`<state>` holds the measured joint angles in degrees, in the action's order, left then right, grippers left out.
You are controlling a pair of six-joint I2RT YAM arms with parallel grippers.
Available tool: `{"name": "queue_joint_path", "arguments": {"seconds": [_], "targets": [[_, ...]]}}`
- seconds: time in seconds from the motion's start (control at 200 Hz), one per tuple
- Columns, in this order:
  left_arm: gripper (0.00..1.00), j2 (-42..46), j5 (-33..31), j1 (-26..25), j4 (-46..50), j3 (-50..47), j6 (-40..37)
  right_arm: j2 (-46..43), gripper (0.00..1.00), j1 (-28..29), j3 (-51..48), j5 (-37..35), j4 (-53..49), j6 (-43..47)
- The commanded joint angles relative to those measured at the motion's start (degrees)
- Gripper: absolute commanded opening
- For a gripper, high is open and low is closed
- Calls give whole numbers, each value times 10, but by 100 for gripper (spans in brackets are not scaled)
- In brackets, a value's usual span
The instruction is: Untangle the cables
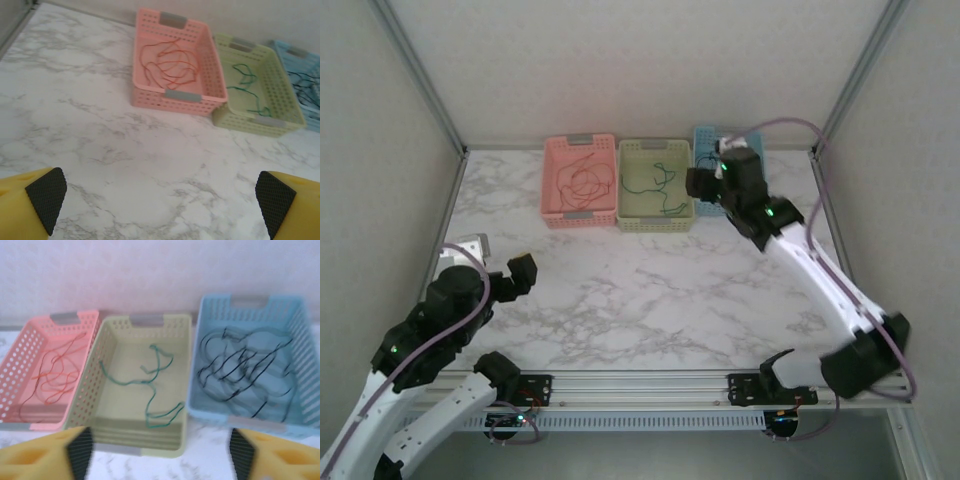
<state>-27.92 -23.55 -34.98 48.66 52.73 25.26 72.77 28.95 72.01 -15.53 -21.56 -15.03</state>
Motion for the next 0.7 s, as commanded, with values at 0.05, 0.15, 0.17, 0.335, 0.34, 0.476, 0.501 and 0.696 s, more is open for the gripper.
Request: {"name": "queue_joint_path", "arguments": {"seconds": [0.05,0.15,0.17,0.335,0.34,0.476,0.501,0.696], "targets": [[100,-62,-65,5,-82,-39,45,-113,96,-25,-185,-86,123,41],[100,-97,-96,5,-169,-90,33,-166,99,-60,-263,-97,129,25],[100,-102,-111,5,-183,-100,33,-173,99,-66,-278,-102,128,22],[100,-137,-214,6,-384,-213,-40,-216,98,-128,-407,-148,202,0],[100,-139,-218,7,-391,-218,-43,-217,98,-129,-412,-150,206,-1],[100,-176,-282,34,-509,-281,-108,-206,96,-170,-516,-183,337,3],[100,-182,-275,45,-533,-291,-122,-193,96,-179,-524,-182,353,2],[100,-256,-161,162,-667,-316,-188,-33,95,-222,-547,-181,539,-6]]}}
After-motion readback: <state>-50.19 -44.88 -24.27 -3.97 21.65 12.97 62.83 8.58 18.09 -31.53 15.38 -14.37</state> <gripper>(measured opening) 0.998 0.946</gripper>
